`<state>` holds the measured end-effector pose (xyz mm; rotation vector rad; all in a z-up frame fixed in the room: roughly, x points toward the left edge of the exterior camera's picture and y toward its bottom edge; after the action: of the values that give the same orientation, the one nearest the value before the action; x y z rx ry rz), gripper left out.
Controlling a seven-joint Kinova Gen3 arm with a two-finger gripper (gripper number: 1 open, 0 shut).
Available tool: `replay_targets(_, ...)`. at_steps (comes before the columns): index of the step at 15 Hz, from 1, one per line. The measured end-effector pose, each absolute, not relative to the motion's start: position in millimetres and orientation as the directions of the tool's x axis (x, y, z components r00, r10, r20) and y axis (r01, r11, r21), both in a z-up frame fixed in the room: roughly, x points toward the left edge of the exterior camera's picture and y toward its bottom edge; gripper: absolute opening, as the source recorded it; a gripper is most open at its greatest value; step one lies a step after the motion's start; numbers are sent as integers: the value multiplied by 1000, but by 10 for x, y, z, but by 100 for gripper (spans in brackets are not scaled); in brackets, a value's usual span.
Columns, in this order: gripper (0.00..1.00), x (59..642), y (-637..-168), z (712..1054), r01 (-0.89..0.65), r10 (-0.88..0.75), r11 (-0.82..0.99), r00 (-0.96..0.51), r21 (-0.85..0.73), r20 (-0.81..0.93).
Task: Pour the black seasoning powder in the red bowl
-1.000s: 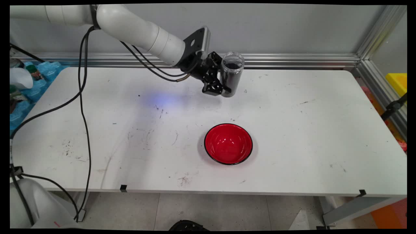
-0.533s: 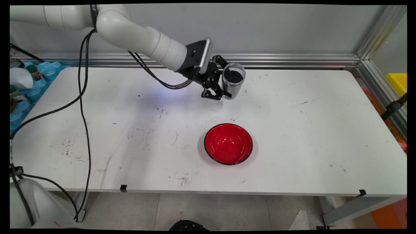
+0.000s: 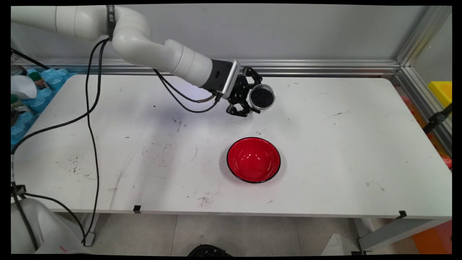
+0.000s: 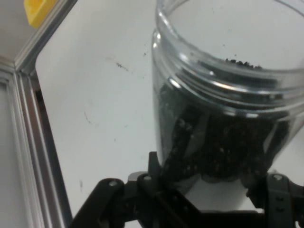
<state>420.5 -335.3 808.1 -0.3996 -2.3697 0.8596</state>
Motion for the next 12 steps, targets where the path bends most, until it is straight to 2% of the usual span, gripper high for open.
replay_targets(12,0,4115,-3330,7839,249,631,598,-733,-762,255)
